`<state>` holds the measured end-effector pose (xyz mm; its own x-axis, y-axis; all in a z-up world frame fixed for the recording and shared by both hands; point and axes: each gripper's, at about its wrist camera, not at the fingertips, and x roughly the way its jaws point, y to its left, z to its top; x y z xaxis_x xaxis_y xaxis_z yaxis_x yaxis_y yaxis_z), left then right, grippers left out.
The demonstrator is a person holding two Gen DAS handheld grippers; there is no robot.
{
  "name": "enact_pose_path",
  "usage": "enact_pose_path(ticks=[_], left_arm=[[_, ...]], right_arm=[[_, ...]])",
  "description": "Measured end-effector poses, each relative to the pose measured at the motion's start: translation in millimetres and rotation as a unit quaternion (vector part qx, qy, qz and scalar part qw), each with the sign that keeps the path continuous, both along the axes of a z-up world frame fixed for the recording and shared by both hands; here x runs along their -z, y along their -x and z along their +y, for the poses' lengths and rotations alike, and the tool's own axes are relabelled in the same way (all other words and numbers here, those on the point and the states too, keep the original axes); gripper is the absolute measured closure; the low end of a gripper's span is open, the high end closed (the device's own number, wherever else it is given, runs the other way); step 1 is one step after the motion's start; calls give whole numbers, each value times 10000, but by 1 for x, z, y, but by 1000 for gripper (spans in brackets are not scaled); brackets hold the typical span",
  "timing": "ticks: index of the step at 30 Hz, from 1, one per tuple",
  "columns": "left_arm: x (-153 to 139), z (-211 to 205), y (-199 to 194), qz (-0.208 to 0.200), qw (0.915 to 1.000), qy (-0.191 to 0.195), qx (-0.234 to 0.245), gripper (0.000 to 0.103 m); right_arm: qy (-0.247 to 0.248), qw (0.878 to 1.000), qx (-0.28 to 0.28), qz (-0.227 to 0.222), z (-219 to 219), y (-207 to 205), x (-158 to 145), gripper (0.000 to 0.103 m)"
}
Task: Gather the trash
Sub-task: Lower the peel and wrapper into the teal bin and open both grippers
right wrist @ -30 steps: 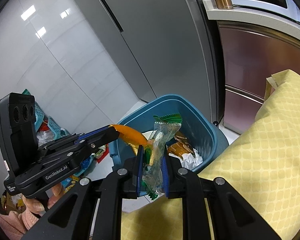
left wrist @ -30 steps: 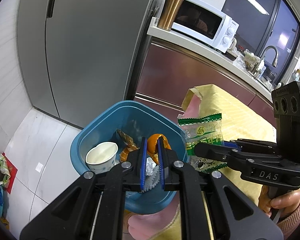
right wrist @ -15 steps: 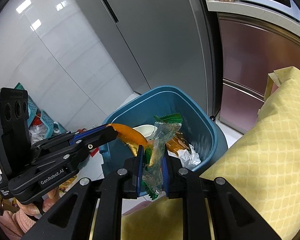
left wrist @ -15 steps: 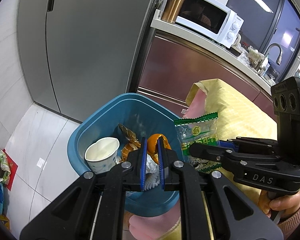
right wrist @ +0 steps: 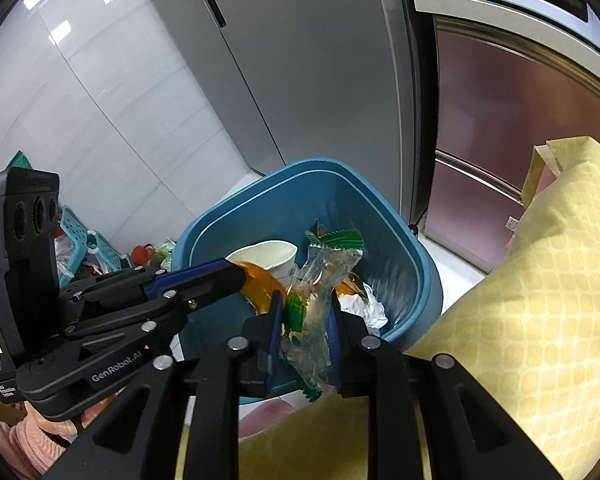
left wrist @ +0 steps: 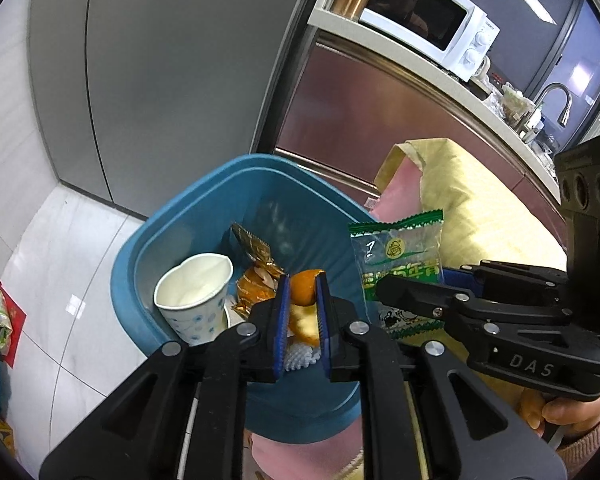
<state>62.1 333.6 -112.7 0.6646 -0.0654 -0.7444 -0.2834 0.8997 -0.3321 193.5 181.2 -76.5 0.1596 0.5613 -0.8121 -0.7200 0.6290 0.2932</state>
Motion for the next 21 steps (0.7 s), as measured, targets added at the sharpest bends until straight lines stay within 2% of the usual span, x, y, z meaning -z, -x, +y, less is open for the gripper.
enact_pose_path(ticks=[2, 5, 7, 10, 12, 14, 16, 21], left_arm=[[3, 0, -1, 22, 10000, 20, -2, 91], [3, 1, 0, 19, 10000, 22, -32, 91], [2, 2, 1, 5, 10000, 14, -54, 91], [-1, 4, 5, -33, 9999, -18, -103, 85], [-7, 2, 9, -121, 9998, -112, -118, 73], [-13, -1, 13, -212, 9995, -223, -101, 66], [-19, -4, 18, -316, 9989, -348, -55, 63], [-40, -22, 35, -700, 9958, -571, 110, 40]], right_arm=[[34, 10000, 33, -58, 0, 0, 0, 75], [96, 9999, 25, -108, 1, 0, 0, 62], [79, 9999, 27, -118, 0, 0, 0, 62], [-24, 9999, 56, -114, -6, 1, -2, 62], [-122, 9998, 80, -132, -13, 1, -6, 62], [-265, 9995, 112, -148, -23, 3, -11, 61], [-406, 9990, 115, -168, -34, 5, -17, 55], [-680, 9963, 318, -428, -73, 16, -37, 43]])
